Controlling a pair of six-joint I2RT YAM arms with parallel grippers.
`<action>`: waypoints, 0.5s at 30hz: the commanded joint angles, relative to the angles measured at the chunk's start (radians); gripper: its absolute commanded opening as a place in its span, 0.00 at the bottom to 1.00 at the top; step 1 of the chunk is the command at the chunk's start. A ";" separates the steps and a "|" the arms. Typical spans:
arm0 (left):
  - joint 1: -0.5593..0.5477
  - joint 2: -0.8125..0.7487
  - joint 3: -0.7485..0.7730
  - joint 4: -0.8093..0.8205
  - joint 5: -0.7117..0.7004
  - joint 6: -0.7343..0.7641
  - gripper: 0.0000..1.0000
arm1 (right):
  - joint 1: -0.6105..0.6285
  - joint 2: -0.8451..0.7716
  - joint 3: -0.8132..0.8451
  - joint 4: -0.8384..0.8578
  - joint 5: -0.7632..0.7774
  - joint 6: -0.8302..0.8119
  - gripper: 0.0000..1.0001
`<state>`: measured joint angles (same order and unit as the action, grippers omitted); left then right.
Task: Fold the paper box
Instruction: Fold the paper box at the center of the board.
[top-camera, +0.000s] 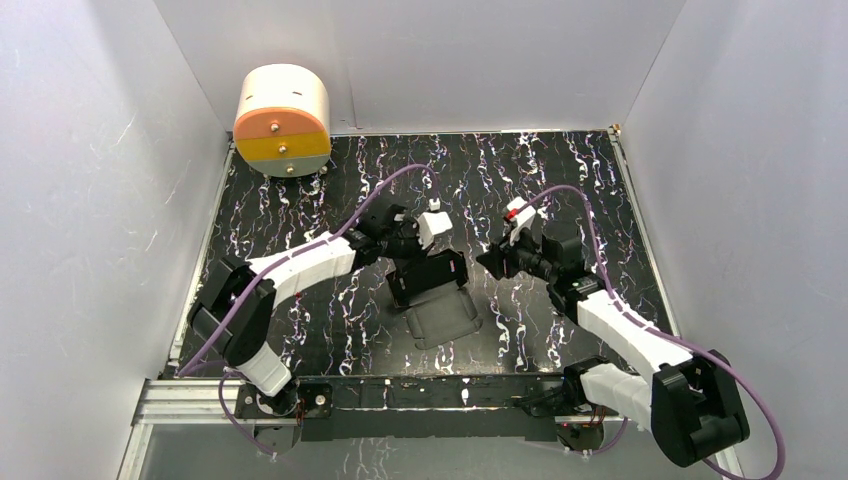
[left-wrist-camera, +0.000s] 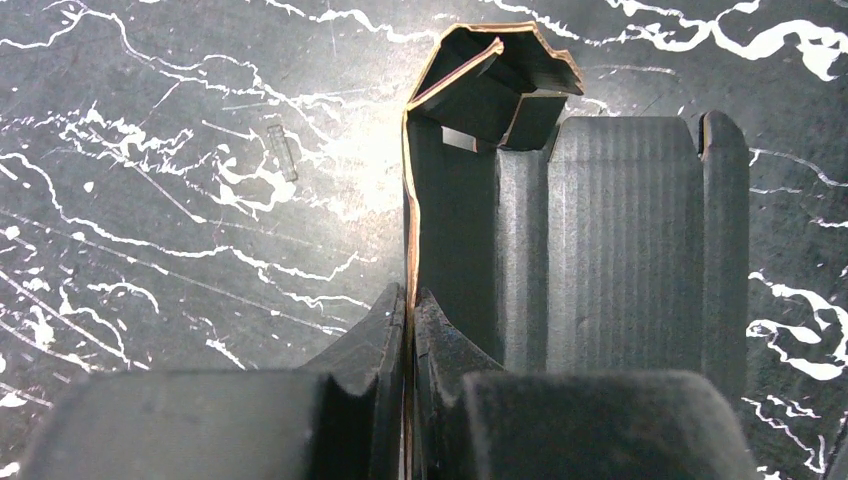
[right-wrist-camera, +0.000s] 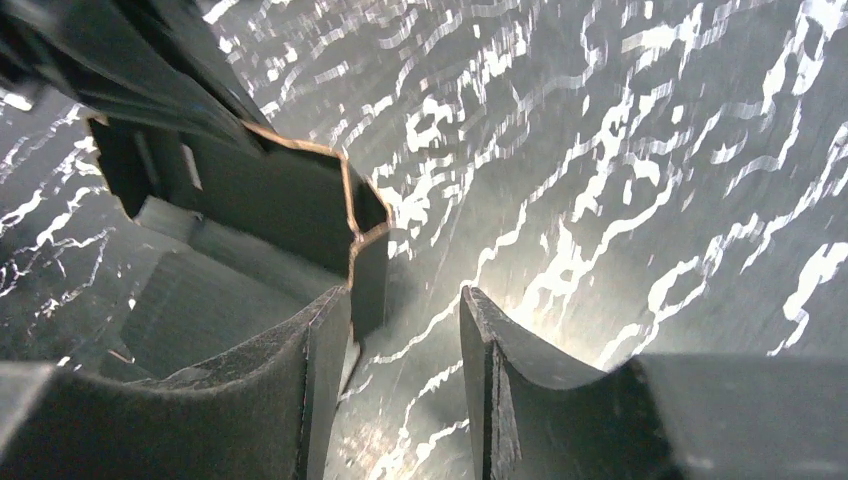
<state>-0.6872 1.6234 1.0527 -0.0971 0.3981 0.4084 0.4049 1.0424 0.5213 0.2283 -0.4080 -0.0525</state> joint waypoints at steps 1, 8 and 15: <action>-0.031 -0.099 -0.057 0.087 -0.071 0.042 0.02 | -0.006 0.018 -0.073 0.112 0.137 0.104 0.51; -0.127 -0.116 -0.177 0.243 -0.294 0.094 0.02 | -0.008 0.124 -0.146 0.277 0.028 0.157 0.48; -0.270 -0.098 -0.309 0.442 -0.618 0.183 0.00 | -0.006 0.230 -0.196 0.401 -0.018 0.178 0.48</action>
<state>-0.8837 1.5425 0.8101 0.2153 0.0021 0.5137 0.3996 1.2453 0.3542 0.4793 -0.3836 0.1001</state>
